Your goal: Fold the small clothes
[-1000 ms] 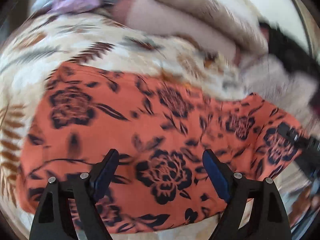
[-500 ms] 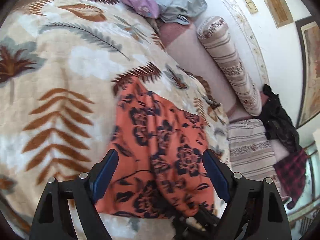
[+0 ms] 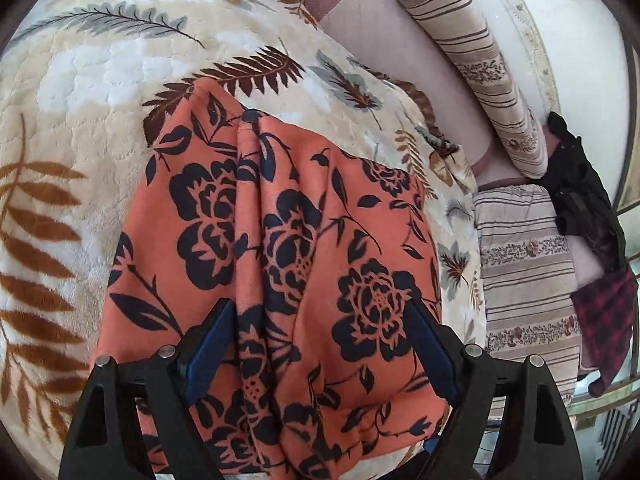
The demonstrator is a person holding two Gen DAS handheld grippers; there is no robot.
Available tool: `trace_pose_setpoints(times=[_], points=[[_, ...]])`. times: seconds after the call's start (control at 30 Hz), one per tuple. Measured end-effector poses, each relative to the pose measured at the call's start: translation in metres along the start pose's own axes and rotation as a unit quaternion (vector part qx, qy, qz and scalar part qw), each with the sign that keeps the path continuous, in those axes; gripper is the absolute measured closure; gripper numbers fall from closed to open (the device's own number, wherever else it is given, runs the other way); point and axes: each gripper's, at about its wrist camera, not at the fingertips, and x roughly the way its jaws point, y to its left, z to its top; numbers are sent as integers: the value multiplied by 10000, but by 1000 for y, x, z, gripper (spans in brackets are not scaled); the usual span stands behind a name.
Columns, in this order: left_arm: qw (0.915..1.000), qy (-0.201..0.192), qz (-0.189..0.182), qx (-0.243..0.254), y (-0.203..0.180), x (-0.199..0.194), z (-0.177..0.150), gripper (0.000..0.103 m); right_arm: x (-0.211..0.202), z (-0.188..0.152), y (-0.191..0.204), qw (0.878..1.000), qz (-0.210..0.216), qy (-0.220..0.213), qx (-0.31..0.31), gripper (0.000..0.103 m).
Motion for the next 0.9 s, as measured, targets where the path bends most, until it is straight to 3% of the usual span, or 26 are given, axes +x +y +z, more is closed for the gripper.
trace_pose_setpoints(times=[0.1, 0.17, 0.2, 0.27, 0.4, 0.47, 0.53, 0.6, 0.63, 0.7, 0.73, 0.83, 0.9], points=[[9999, 81, 4, -130, 4, 7, 7, 20, -13, 2, -14, 9999, -85, -86, 119, 27], [9995, 166, 277, -56, 5, 12, 10, 55, -17, 1, -22, 9996, -57, -146, 229, 27], [9988, 262, 422, -7, 7, 13, 11, 79, -19, 3, -27, 9993, -60, -180, 312, 27], [9985, 298, 439, 102, 5, 10, 14, 86, -26, 3, -36, 9988, -98, -256, 413, 27], [9907, -306, 713, 1113, -43, -31, 19, 88, -37, 8, -48, 9978, -225, -364, 508, 27], [9863, -537, 757, 1360, -52, -50, 25, 88, -39, 11, -53, 9974, -287, -389, 541, 27], [9823, -464, 1044, 1482, -40, -45, 30, 88, -39, 13, -57, 9970, -346, -393, 565, 27], [9842, 246, 1390, 1067, -1, -9, 38, 88, -38, 12, -61, 9967, -383, -391, 596, 27], [9852, 415, 1407, 884, 18, 5, 38, 87, -35, 13, -63, 9966, -403, -360, 624, 27], [9924, 296, 992, 659, 31, 3, 40, 87, -30, 13, -63, 9969, -405, -272, 609, 27], [9929, 253, 981, 619, 29, -2, 41, 87, -29, 12, -62, 9972, -427, -247, 564, 27], [9852, 166, 1337, 1056, 12, -5, 37, 88, -26, 10, -64, 9971, -473, -195, 571, 27], [9833, -22, 1346, 1222, -1, -19, 36, 88, -25, 10, -65, 9969, -482, -181, 602, 27]])
